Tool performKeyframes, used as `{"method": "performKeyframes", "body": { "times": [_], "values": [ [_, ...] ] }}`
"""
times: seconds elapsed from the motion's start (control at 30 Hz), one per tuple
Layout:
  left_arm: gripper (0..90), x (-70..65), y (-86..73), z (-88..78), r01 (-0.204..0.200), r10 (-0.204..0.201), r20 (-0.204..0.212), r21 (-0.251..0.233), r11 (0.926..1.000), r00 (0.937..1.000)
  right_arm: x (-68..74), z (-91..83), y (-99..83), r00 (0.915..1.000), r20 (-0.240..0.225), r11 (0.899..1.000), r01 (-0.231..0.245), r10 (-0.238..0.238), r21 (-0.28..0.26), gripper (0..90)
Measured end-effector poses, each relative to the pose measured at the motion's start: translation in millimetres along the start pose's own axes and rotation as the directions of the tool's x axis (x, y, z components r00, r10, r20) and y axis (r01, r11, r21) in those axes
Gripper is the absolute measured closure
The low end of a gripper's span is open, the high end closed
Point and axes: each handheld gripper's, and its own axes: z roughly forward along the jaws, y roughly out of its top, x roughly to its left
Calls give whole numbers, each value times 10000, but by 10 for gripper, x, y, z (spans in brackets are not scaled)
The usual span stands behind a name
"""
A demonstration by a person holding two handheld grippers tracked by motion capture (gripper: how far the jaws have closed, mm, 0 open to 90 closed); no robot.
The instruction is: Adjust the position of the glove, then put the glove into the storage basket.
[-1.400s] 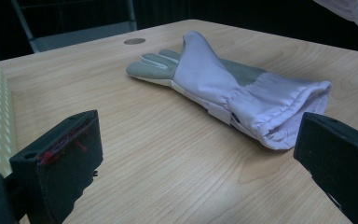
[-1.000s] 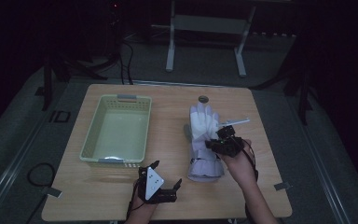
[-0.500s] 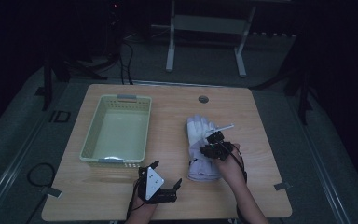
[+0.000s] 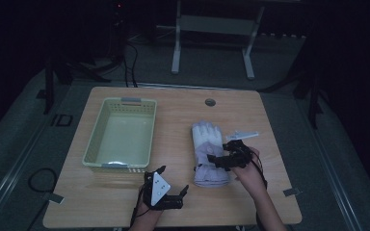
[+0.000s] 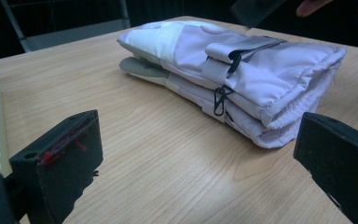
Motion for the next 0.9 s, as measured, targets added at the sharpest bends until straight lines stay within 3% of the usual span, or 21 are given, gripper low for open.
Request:
{"method": "performKeyframes", "body": {
  "times": [0.13,0.2,0.27,0.33,0.4,0.43,0.47,0.53,0.6,0.63,0.8,0.83,0.87,0.9],
  "values": [
    [12,4,11,25,112,-113,64,138,9998,9999,-65,-95,-50,9999,-27,9990,152,-153,-411,175],
    [12,4,25,49,129,-140,359,321,9994,9993,-102,-172,-73,9976,341,9945,633,-606,-838,169],
    [12,-1,69,79,30,-73,609,703,9975,9981,-114,-199,-77,9966,444,9926,732,-692,-971,172],
    [12,-16,140,81,46,-111,894,731,9973,9959,-140,-248,-69,9979,216,9959,628,-615,-656,185],
    [12,-30,182,78,-119,63,904,624,9980,9959,-153,-266,-69,9985,133,9971,543,-537,-538,181],
    [12,-53,270,75,-457,404,880,591,9972,9953,-160,-282,-75,9976,184,9963,675,-666,-539,170],
    [12,-60,317,73,-563,521,888,459,9974,9947,-158,-303,-87,9951,315,9944,948,-934,-468,159],
    [12,-66,454,104,-759,708,984,486,9959,9926,-186,-316,-106,9941,284,9926,1064,-1049,-587,158],
    [12,-67,503,124,-760,695,1033,602,9953,9922,-205,-318,-109,9954,304,9939,927,-910,-598,159],
    [12,-71,587,169,-797,734,1026,590,9951,9920,-253,-322,-105,9984,175,9971,539,-530,-543,161],
    [12,-72,718,324,-454,279,1580,1084,9931,9871,-266,-323,-95,9983,176,9958,573,-562,-711,106],
    [12,-67,764,429,-363,95,1864,1412,9893,9824,-252,-310,-85,9975,345,9955,639,-616,-705,107],
    [12,-67,764,429,-363,95,1864,1412,9893,9824,-252,-310,-85,9975,345,9955,639,-616,-705,107],
    [11,-66,786,474,-432,99,2075,1565,9867,9782,-243,-304,-77,9946,596,9929,895,-849,-789,143]
  ]
}}
